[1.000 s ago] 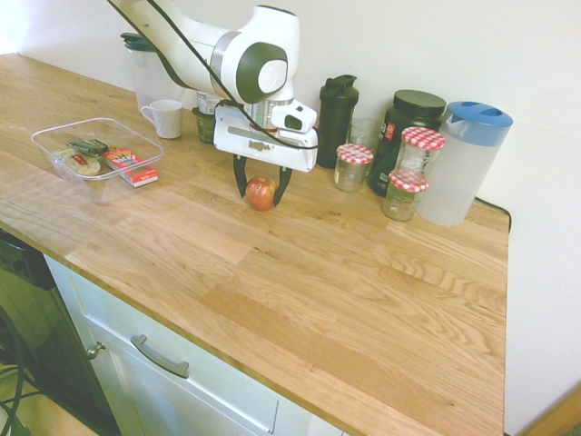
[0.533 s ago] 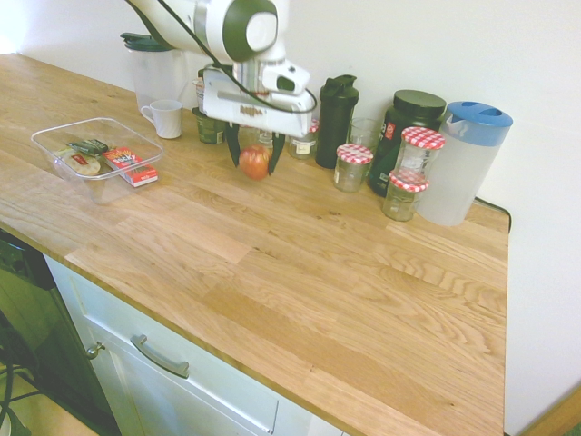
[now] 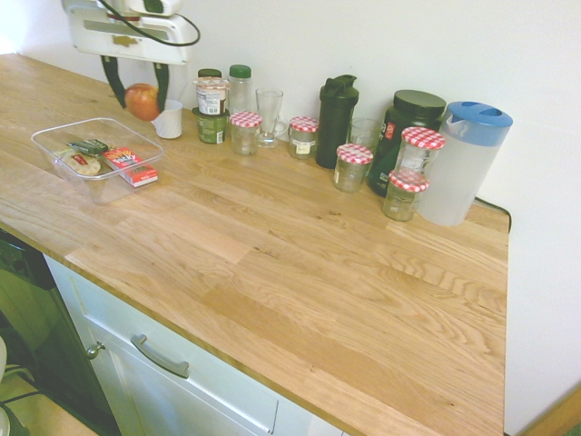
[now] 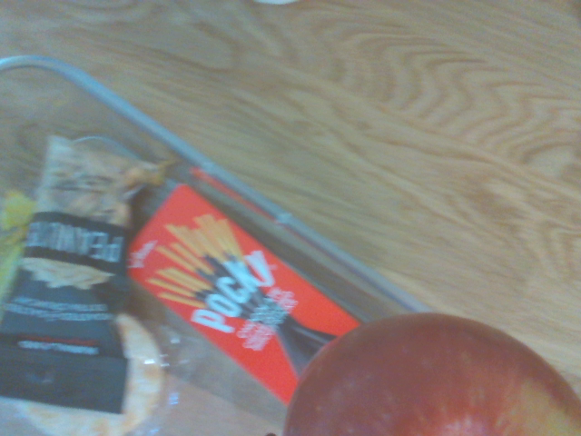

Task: Put the apple into the container

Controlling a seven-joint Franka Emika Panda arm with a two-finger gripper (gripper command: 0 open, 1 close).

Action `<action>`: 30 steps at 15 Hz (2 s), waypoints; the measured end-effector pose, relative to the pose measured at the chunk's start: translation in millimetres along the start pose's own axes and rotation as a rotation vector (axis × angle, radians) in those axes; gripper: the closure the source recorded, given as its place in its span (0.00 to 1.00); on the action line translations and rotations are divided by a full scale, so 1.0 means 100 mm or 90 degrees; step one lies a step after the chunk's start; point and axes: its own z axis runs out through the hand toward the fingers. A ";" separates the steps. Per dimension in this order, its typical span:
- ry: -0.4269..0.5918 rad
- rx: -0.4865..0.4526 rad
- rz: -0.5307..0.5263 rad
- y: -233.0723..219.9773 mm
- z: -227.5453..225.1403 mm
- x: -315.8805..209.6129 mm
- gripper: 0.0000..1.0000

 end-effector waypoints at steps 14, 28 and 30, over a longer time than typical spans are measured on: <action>-0.057 -0.045 0.019 -0.13 1.04 0.07 0.00; -0.028 0.011 0.058 0.14 -0.24 0.37 0.00; -0.004 -0.008 0.127 0.66 -0.61 0.59 0.00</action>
